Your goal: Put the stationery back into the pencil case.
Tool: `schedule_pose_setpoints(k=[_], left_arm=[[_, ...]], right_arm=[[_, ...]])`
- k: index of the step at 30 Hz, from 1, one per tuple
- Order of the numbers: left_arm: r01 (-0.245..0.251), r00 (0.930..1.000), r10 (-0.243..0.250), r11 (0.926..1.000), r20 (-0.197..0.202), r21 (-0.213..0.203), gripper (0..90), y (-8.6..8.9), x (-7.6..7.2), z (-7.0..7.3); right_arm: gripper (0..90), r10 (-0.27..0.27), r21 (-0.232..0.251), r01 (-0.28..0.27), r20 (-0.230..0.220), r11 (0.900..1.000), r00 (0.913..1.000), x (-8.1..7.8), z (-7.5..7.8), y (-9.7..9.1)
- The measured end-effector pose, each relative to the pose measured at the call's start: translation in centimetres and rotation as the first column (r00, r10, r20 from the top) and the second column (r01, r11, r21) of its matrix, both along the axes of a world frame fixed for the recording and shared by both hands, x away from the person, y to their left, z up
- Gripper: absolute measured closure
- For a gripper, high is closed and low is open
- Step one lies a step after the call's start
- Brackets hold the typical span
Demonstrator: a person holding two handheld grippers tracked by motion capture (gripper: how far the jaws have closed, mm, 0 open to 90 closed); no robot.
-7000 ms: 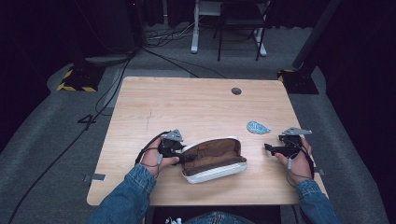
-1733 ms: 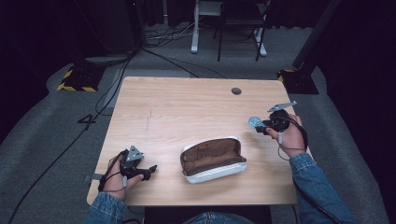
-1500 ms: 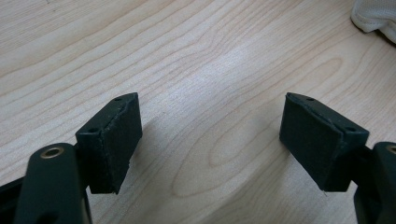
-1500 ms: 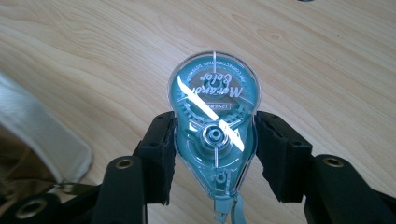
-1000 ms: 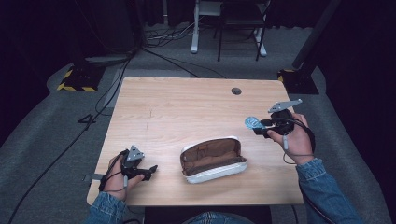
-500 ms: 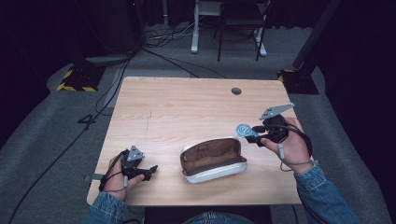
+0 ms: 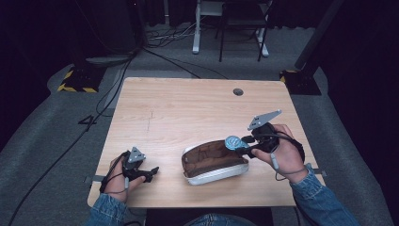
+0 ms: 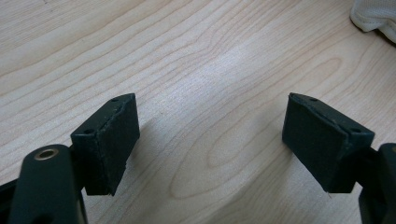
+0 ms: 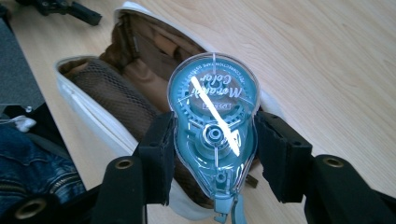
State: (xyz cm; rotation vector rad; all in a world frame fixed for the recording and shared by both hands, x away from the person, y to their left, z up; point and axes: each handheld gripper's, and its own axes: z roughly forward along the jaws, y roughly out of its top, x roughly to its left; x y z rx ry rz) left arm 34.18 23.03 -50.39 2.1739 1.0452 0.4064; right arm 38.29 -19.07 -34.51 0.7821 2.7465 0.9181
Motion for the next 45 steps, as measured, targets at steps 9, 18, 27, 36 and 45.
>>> schedule_pose_setpoints(k=[9,18,27,36,45], left_arm=[[0.000,1.0000,0.000,1.0000,0.000,0.000,19.2,0.0,0.0,0.0],[0.001,1.0000,-0.001,1.0000,0.001,0.000,19.2,0.0,0.0,0.0],[0.000,1.0000,0.000,1.0000,-0.009,0.003,17.8,-0.1,0.0,0.0],[0.009,1.0000,-0.009,0.9999,-0.003,0.006,17.1,-0.2,0.1,0.0],[0.008,1.0000,-0.007,0.9999,-0.005,0.007,16.6,-0.3,0.1,0.0]], right_arm=[[50.1,0.067,-0.015,-0.067,-0.041,0.9976,0.9969,-0.7,-0.5,2.1],[50.1,0.123,-0.040,-0.128,-0.097,0.9910,0.9876,-0.9,-1.5,4.0],[50.1,0.151,-0.064,-0.160,-0.125,0.9850,0.9806,-0.9,-2.3,5.4],[50.1,0.164,-0.091,-0.179,-0.152,0.9797,0.9747,-0.3,-3.3,6.3],[50.1,0.154,-0.116,-0.176,-0.177,0.9776,0.9721,0.8,-4.1,7.0]])
